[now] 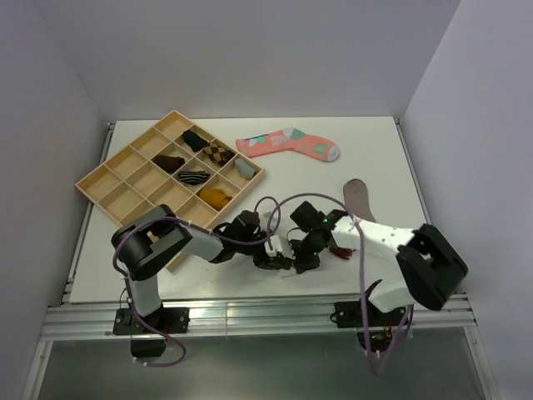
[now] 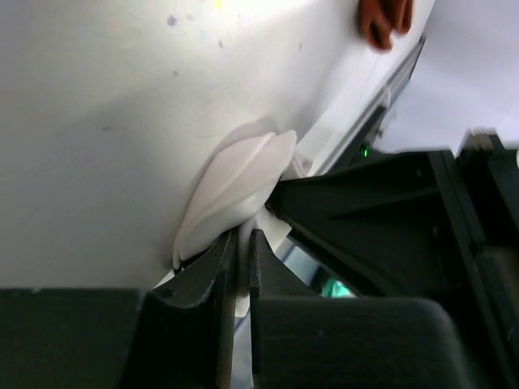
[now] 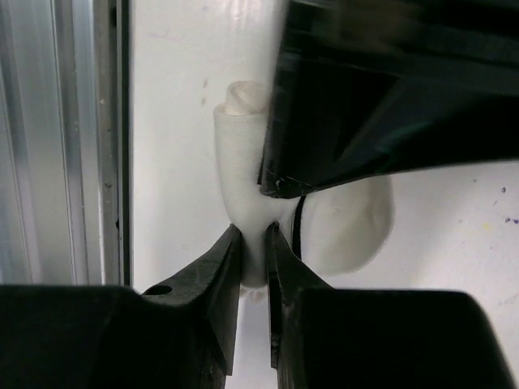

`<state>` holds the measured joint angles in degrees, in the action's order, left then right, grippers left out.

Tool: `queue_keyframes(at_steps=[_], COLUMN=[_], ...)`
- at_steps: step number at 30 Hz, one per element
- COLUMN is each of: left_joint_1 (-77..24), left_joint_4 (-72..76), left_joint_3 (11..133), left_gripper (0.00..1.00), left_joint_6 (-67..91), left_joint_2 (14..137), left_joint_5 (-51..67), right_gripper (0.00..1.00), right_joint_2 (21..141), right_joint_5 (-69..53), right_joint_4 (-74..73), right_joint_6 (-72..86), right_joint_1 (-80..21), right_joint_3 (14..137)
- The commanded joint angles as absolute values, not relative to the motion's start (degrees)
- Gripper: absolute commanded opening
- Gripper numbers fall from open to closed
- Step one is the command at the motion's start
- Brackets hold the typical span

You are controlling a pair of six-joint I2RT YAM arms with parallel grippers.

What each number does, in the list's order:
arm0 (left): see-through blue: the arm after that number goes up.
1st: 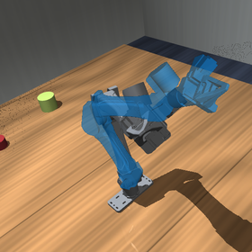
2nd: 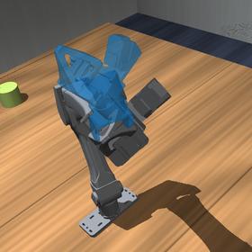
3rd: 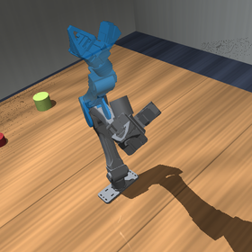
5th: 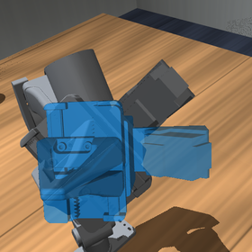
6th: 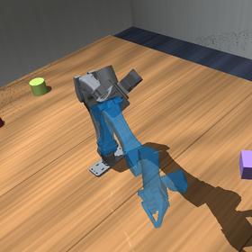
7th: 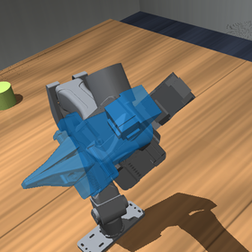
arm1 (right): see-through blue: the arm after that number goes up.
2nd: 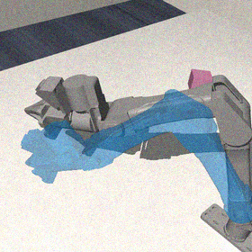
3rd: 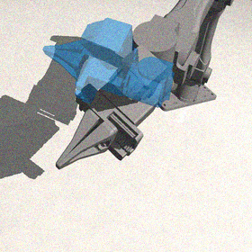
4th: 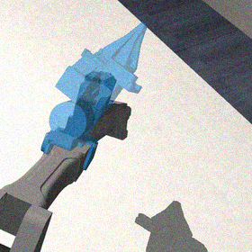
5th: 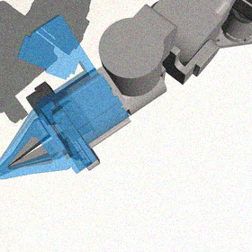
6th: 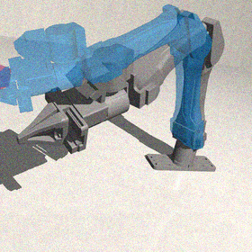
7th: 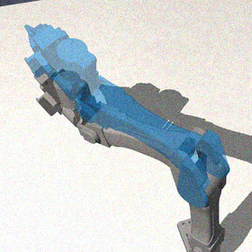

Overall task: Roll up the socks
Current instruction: Roll the sock at the center of the board.

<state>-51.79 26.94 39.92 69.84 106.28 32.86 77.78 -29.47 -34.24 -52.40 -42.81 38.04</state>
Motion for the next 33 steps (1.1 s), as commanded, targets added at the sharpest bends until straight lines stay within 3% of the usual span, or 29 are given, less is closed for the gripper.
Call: queue_keyframes(at_steps=[1,11,18,33], left_joint_1=[-51.4,-54.5,-64.6,-68.2], left_joint_4=[34.1,45.9,41.6,27.7], left_joint_3=[36.0,26.5,24.5,36.3], left_gripper=[0.13,0.22,0.22,0.43], left_joint_6=[70.1,64.4,49.3,25.0], left_joint_2=[100.7,90.9,82.7,90.6], left_joint_5=[20.8,4.9,-14.5,-9.2], right_gripper=[0.13,0.12,0.12,0.13], right_joint_2=[84.9,106.1,115.0,119.7], right_joint_5=[-35.3,-39.6,-39.2,-37.2], right_joint_4=[-44.3,-61.3,-67.1,-66.8], right_joint_6=[-56.8,-60.2,-58.5,-54.8], right_joint_1=[-38.1,-32.3,-31.1,-30.4], right_joint_3=[44.8,60.8,68.8,72.3])
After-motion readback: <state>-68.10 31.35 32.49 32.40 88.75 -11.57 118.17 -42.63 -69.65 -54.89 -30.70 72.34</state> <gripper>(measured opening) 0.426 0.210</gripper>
